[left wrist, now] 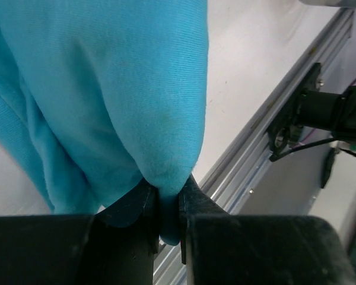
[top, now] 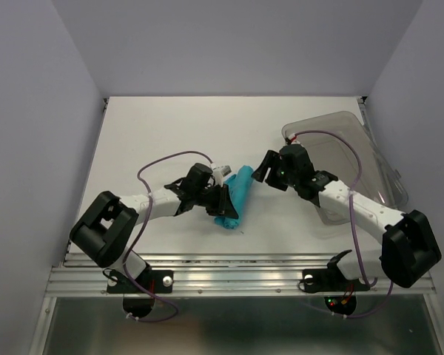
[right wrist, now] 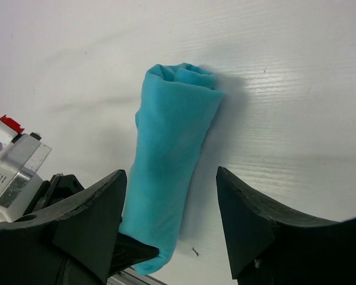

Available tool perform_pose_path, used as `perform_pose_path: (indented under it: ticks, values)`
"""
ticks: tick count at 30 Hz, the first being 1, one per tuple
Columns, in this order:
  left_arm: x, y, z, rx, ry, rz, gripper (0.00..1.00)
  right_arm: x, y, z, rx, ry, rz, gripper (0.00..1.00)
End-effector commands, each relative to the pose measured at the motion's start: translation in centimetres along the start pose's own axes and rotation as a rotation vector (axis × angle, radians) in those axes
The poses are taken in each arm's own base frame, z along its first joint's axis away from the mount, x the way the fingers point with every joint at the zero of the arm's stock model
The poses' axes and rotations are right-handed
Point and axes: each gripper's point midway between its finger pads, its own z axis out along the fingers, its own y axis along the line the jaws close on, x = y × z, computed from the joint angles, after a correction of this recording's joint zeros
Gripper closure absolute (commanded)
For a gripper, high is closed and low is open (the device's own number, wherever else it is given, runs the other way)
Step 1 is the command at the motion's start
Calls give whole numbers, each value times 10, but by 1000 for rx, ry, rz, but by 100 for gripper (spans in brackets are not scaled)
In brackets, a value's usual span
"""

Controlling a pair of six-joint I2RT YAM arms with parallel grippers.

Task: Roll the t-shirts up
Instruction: Roll the T-shirt to the center of the board.

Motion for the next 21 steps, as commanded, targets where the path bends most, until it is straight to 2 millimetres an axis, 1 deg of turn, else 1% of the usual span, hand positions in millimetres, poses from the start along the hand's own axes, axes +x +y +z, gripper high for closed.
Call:
perform_pose_path:
  ticks: [1, 3, 5, 10, 12, 13, 14, 15, 17, 18, 20, 21]
  values:
    - [-3, -16, -9, 177, -3, -41, 100, -18, 9, -9, -2, -57, -28, 33]
    - [-6, -14, -11, 197, -15, -53, 100, -15, 10, -6, -4, -43, -29, 34]
    - [-3, -7, -12, 203, -11, -99, 100, -12, 11, -4, -13, -27, -36, 35]
    - [3, 6, -12, 212, -12, -175, 100, -6, 16, 2, -41, 7, -47, 43]
    - [1, 6, -13, 222, -22, -184, 100, -5, 15, 4, -40, 10, -52, 51]
    - [1, 10, -14, 217, -27, -198, 100, 0, 18, 5, -60, 37, -55, 56]
    - [0, 11, -15, 218, -30, -206, 100, 1, 18, 6, -63, 43, -55, 62]
    - [0, 12, -15, 218, -34, -209, 100, 7, 21, 7, -73, 60, -61, 73]
    - [0, 14, -16, 215, -36, -219, 100, 11, 21, 11, -81, 76, -64, 81]
    - [-1, 16, -17, 212, -41, -225, 100, 12, 21, 13, -85, 83, -66, 88]
    - [-2, 19, -18, 208, -45, -235, 100, 21, 29, 16, -106, 111, -79, 91]
    - [-2, 20, -18, 207, -45, -238, 100, 25, 31, 17, -110, 125, -86, 92]
